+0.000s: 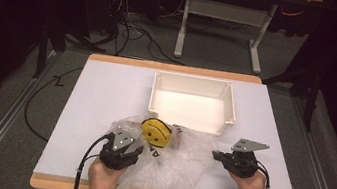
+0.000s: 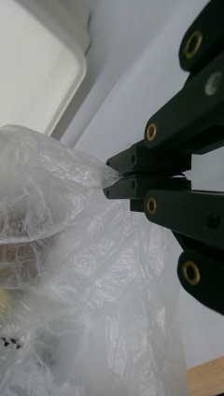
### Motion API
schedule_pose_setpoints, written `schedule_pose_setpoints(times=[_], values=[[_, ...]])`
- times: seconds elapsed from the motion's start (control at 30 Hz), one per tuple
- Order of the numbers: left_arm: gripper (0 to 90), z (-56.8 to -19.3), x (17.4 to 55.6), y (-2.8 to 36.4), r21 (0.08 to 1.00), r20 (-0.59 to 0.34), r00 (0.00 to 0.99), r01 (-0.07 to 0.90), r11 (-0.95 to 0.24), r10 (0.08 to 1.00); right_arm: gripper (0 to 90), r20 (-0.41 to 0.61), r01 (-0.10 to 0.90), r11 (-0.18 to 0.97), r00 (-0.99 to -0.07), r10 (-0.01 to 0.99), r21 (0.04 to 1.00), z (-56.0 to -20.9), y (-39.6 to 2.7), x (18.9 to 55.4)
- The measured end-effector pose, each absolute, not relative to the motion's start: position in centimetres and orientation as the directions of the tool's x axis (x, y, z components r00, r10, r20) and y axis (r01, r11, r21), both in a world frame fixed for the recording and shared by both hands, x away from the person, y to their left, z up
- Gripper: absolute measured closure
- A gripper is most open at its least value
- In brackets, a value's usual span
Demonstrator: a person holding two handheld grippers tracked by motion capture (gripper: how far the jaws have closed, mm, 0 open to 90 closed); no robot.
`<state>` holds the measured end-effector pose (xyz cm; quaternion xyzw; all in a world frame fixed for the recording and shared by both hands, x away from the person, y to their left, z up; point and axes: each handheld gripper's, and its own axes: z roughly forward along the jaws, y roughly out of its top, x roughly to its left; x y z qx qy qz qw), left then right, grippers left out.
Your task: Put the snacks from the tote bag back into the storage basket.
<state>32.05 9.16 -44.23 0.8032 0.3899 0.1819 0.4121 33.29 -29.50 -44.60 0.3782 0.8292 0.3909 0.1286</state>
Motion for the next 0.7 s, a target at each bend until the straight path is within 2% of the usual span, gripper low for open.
schedule_pose_setpoints(times=[0.27,0.5,0.57,0.7], values=[[63.4,-45.0,32.8,7.9,0.789,-0.045,0.67,0.478,-0.385,0.741,89.2,0.053,0.561,0.39,-0.615,0.787,0.73,-45.2,-32.1,33.4],[62.4,-46.5,33.6,7.0,0.796,-0.066,0.683,0.475,-0.374,0.728,87.3,0.051,0.597,0.368,-0.568,0.822,0.713,-45.7,-33.4,33.8],[60.8,-47.0,33.7,6.9,0.797,-0.063,0.681,0.475,-0.373,0.73,84.7,0.044,0.596,0.371,-0.565,0.824,0.712,-45.9,-33.4,34.0],[57.2,-47.8,33.8,7.0,0.807,-0.055,0.672,0.465,-0.363,0.738,72.7,0.019,0.562,0.361,-0.558,0.829,0.745,-44.7,-32.8,32.9]])
